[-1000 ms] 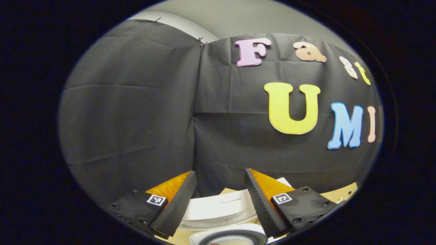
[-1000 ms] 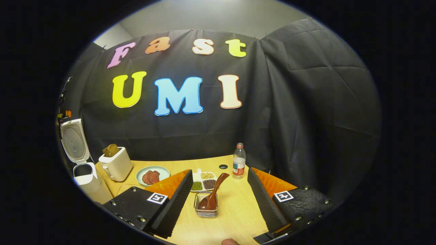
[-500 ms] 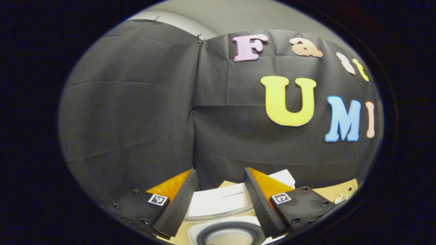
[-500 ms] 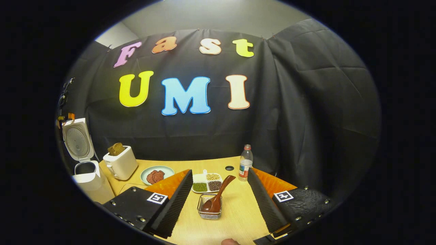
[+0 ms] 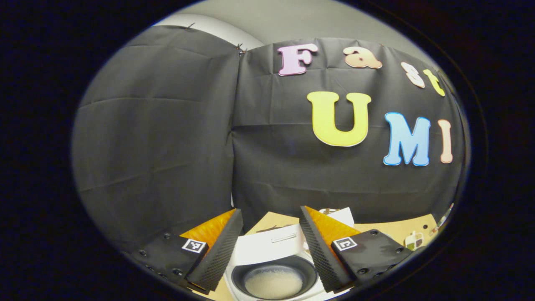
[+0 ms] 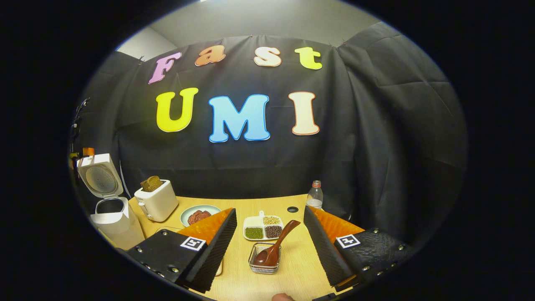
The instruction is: Close the left gripper, press the button to open the rice cooker; take a wooden spoon from the chopstick holder with the right hand, scoop a spoonful of rice and pour it into the rice cooker, then put the wooden spoon back into the chopstick holder.
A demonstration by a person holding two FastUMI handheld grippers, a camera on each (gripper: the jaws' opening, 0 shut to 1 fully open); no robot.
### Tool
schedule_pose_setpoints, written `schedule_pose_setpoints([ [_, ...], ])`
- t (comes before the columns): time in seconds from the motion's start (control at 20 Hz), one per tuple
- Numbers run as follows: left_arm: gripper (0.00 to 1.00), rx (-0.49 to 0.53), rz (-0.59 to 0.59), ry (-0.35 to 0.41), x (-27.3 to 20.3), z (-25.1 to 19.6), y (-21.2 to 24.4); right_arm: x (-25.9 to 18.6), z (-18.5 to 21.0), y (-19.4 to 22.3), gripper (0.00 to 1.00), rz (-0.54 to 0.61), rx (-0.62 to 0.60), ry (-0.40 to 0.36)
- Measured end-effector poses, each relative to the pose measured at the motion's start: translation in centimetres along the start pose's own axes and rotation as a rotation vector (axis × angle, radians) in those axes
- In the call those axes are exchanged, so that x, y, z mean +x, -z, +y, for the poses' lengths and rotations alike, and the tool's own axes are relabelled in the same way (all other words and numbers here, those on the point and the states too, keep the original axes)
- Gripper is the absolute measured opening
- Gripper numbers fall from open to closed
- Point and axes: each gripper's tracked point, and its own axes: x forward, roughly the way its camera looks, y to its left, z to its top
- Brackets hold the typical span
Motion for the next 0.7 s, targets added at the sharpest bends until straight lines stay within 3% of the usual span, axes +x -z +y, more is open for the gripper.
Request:
schedule_pose_setpoints([
  [0.4, 0.92, -0.021, 0.042, 0.041, -3.7, -1.9, 4.3, 1.1, 1.2, 0.4, 0.98, 0.012, -0.012, -0.061],
  [0.6, 0.95, -0.017, 0.069, 0.071, -5.5, -2.8, 7.2, 1.3, 1.6, 0.8, 0.98, 0.021, -0.019, -0.081],
  [0.65, 0.92, -0.02, 0.079, 0.08, -5.8, -3.0, 7.8, 1.2, 1.7, 0.8, 0.98, 0.021, -0.019, -0.085],
  [0.7, 0.95, -0.026, 0.089, 0.085, -6.3, -3.3, 8.7, 1.2, 1.7, 0.8, 0.98, 0.021, -0.021, -0.087],
])
